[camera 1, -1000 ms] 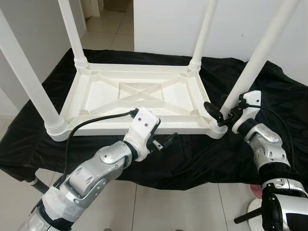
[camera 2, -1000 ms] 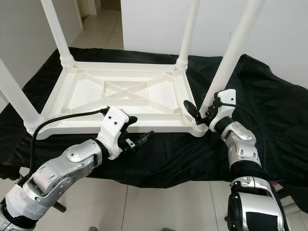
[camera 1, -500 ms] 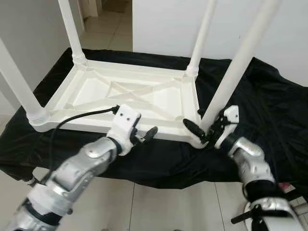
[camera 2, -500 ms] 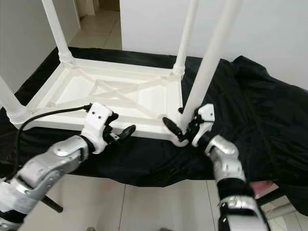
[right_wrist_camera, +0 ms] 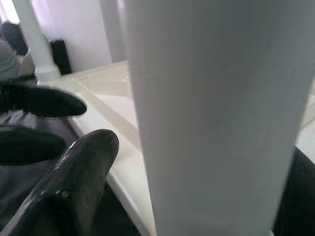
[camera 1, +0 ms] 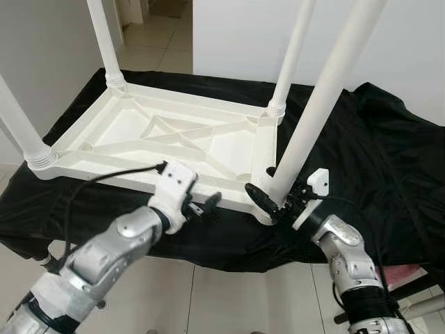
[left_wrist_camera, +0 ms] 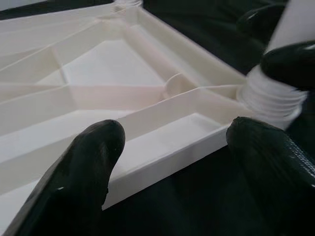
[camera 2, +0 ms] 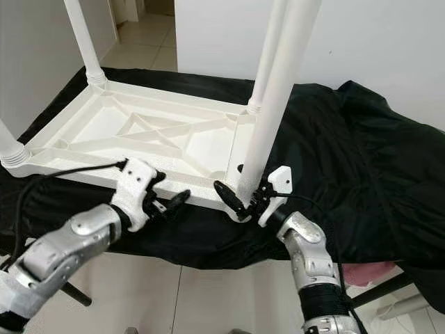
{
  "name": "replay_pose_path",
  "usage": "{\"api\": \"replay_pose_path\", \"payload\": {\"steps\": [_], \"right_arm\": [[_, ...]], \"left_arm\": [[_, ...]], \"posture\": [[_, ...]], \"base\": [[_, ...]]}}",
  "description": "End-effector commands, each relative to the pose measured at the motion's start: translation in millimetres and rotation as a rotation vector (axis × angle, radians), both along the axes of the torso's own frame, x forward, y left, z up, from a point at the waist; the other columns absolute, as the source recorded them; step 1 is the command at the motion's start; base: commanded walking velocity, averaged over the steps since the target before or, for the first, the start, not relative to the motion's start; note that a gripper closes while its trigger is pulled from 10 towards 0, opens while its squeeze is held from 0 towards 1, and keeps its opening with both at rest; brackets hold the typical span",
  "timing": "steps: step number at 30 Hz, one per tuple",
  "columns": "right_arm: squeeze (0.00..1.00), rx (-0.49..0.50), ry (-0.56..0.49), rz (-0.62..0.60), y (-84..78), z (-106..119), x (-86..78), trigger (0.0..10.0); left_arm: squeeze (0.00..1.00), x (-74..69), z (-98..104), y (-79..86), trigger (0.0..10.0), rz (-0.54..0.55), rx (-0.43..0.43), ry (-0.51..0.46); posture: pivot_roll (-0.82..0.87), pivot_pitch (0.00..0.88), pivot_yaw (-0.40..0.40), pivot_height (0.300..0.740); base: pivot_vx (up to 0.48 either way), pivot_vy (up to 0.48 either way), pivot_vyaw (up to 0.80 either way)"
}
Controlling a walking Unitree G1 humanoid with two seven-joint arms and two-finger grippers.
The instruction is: Building children table
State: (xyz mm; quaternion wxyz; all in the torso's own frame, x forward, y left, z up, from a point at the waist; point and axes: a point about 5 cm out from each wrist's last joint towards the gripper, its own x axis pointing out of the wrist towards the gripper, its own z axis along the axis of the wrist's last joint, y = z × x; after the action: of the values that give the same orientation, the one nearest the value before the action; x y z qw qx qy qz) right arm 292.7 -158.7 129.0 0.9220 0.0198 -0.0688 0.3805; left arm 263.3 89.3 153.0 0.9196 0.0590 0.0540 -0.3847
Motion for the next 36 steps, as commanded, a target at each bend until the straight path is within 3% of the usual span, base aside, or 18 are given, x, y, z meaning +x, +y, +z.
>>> {"api": "replay_pose_path", "payload": {"steps": [1,3,4,5,6,9,10,11,18,19,23,27,30,33,36], "right_arm": [[0.0,-0.055,0.008,0.029,-4.4,1.4,3.2,9.8],[0.0,-0.071,0.011,0.034,-6.0,1.1,4.1,9.8],[0.0,-0.089,0.017,0.039,-8.7,-0.1,5.8,8.9],[0.0,-0.1,0.021,0.042,-10.3,-0.7,6.3,8.9],[0.0,-0.112,0.024,0.04,-12.3,-1.7,7.0,4.3],[0.0,-0.12,0.025,0.039,-13.7,-2.3,7.3,4.3],[0.0,-0.125,0.026,0.037,-14.7,-2.8,7.4,0.5],[0.0,-0.129,0.03,0.036,-15.4,-4.0,7.3,0.0],[0.0,-0.137,0.048,0.017,-19.5,-9.2,5.6,0.0],[0.0,-0.128,0.043,-0.014,-20.8,-8.8,5.9,10.0],[0.0,-0.114,0.051,-0.073,-22.0,-8.9,6.4,10.0],[0.0,-0.045,0.083,-0.264,-10.7,-10.7,1.7,10.0],[0.0,-0.026,0.097,-0.336,-7.3,-12.0,0.4,10.0],[0.0,0.057,0.15,-0.548,-0.3,-14.3,-3.6,10.0],[0.0,0.079,0.151,-0.628,7.8,-13.1,-6.6,10.0]], "left_arm": [[0.0,-30.4,1.7,-18.5,10.0,-0.557,-0.049,0.08],[0.0,-33.6,1.8,-20.0,10.0,-0.584,-0.065,0.097],[0.0,-37.5,2.9,-21.7,10.0,-0.612,-0.076,0.101],[0.0,-40.0,3.6,-22.6,10.0,-0.629,-0.081,0.099],[0.0,-41.1,3.7,-22.6,10.0,-0.637,-0.093,0.115],[0.0,-41.6,3.8,-22.5,10.0,-0.642,-0.101,0.128],[0.0,-41.6,3.8,-22.6,10.0,-0.641,-0.102,0.131],[0.0,-41.4,3.5,-23.1,10.0,-0.639,-0.1,0.13],[0.0,-38.4,4.8,-25.4,10.0,-0.601,-0.112,0.107],[0.0,-36.3,6.0,-25.6,10.0,-0.582,-0.127,0.117],[0.0,-32.3,6.4,-25.4,10.0,-0.551,-0.129,0.124],[0.0,-24.0,9.3,-24.9,10.0,-0.512,-0.139,0.109],[0.0,-23.1,10.1,-25.4,10.0,-0.506,-0.146,0.111],[0.0,-23.1,13.6,-27.3,10.0,-0.499,-0.174,0.11],[0.0,-18.7,11.8,-27.6,10.0,-0.454,-0.17,0.097]], "posture": [[-0.03,0.0,-0.028,0.74],[-0.03,0.0,-0.027,0.74],[-0.03,0.0,-0.027,0.74],[-0.03,0.0,-0.027,0.74],[-0.03,0.0,-0.027,0.74],[-0.03,0.0,-0.027,0.74],[-0.03,0.0,-0.027,0.74],[-0.03,0.0,-0.029,0.74],[-0.03,0.0,-0.031,0.74],[-0.04,0.0,-0.029,0.74],[-0.04,0.0,-0.03,0.74],[-0.05,0.0,-0.028,0.74],[-0.05,0.0,-0.026,0.74],[-0.05,0.0,-0.028,0.74],[-0.05,0.0,-0.038,0.74]], "base": [[0.0,0.0,0.0],[0.0,0.0,0.0],[0.0,0.0,0.0],[0.0,0.0,0.0],[0.0,0.0,0.0],[0.0,0.0,0.0],[0.0,0.0,0.0],[0.0,0.0,0.0],[0.0,0.0,0.0],[0.0,0.0,0.0],[0.0,0.0,0.0],[0.0,0.0,0.0],[0.0,0.0,0.0],[0.0,0.0,0.0],[0.0,0.0,0.0]]}}
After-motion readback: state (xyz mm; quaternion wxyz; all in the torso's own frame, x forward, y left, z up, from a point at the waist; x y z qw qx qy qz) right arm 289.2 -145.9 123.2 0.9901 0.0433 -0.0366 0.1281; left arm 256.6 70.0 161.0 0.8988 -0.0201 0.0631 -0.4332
